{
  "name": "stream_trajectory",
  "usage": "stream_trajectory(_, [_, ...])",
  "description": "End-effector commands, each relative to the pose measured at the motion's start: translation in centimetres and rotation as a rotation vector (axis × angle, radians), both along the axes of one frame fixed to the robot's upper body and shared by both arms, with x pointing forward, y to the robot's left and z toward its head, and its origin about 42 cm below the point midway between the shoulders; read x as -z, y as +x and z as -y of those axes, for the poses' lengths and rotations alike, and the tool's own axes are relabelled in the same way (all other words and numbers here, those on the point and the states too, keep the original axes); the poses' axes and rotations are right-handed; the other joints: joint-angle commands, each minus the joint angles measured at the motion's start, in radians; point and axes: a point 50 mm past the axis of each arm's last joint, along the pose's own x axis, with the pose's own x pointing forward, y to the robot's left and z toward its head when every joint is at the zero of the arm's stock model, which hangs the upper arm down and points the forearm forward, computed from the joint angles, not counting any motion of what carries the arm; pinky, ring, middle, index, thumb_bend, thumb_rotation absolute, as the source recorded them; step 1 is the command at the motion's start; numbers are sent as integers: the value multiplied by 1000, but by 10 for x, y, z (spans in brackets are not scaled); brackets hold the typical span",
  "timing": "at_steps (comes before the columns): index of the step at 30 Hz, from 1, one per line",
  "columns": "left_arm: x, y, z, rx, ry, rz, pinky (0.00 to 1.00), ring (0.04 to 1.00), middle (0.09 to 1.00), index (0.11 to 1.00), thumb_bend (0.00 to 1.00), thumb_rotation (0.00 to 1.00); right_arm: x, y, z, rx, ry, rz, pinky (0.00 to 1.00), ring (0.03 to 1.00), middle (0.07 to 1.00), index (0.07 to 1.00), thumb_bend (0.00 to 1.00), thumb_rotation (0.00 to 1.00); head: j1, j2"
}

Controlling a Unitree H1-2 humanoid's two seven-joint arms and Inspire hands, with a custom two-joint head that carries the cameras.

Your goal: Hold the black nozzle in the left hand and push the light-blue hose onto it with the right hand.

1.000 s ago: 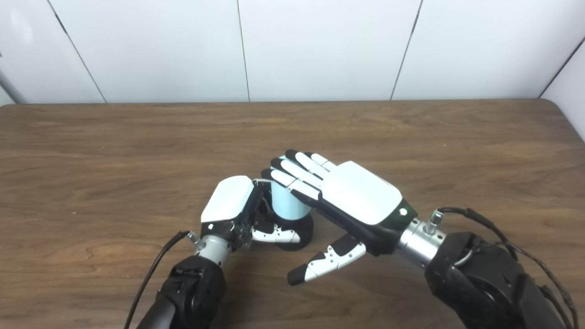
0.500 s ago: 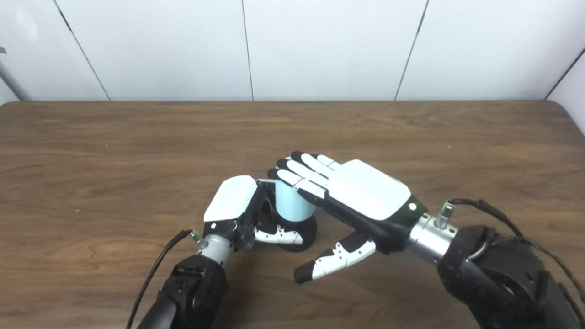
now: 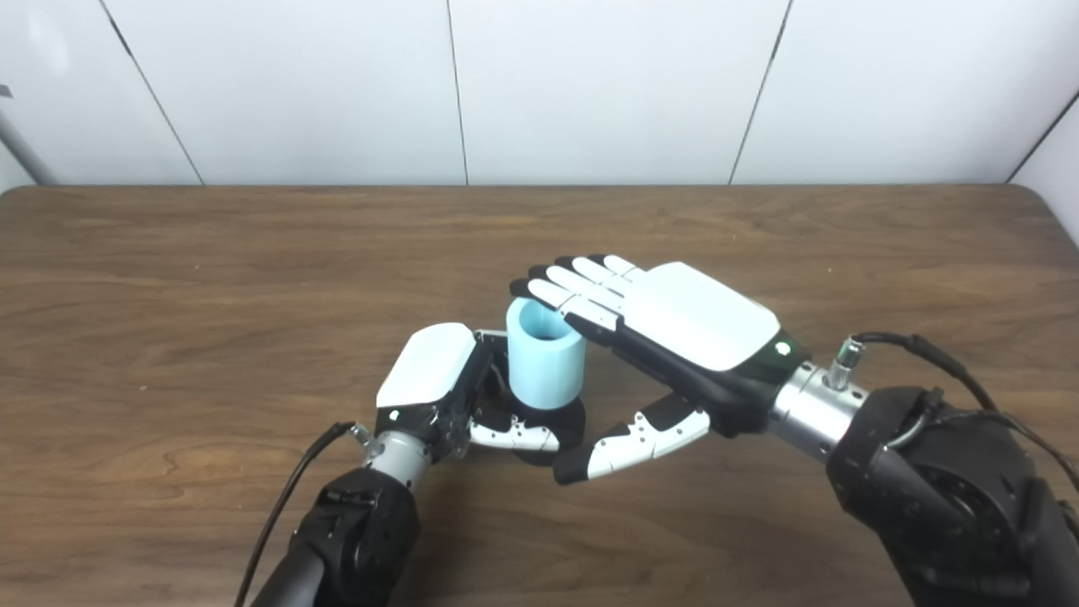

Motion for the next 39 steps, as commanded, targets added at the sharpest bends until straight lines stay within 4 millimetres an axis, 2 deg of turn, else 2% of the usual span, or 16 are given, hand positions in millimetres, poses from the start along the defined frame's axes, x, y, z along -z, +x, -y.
stream_trajectory(1, [34, -14, -3, 15, 67, -198, 471, 487, 528, 467, 499, 0, -15, 2, 3, -2, -4, 74, 1000, 1000, 996, 974, 651, 948, 1, 1])
stream_trajectory(8, [34, -14, -3, 11, 69, -202, 477, 503, 527, 467, 499, 0, -14, 6, 2, -1, -24, 79, 1000, 1000, 995, 969, 655, 962, 0, 1])
stream_trajectory(22, [34, -14, -3, 17, 60, -199, 487, 502, 528, 463, 498, 0, 4, 3, 0, 0, -63, 9, 1000, 1000, 976, 948, 658, 934, -2, 0])
stream_trajectory(29, [33, -14, -3, 17, 61, -196, 480, 497, 529, 462, 499, 0, 11, 0, -6, -17, -86, -2, 1000, 1000, 979, 956, 654, 951, -1, 1])
stream_trajectory(39, [33, -14, -3, 21, 68, -197, 486, 504, 530, 463, 498, 0, 9, -6, -6, -23, -76, 2, 1000, 1000, 975, 955, 652, 964, -2, 4])
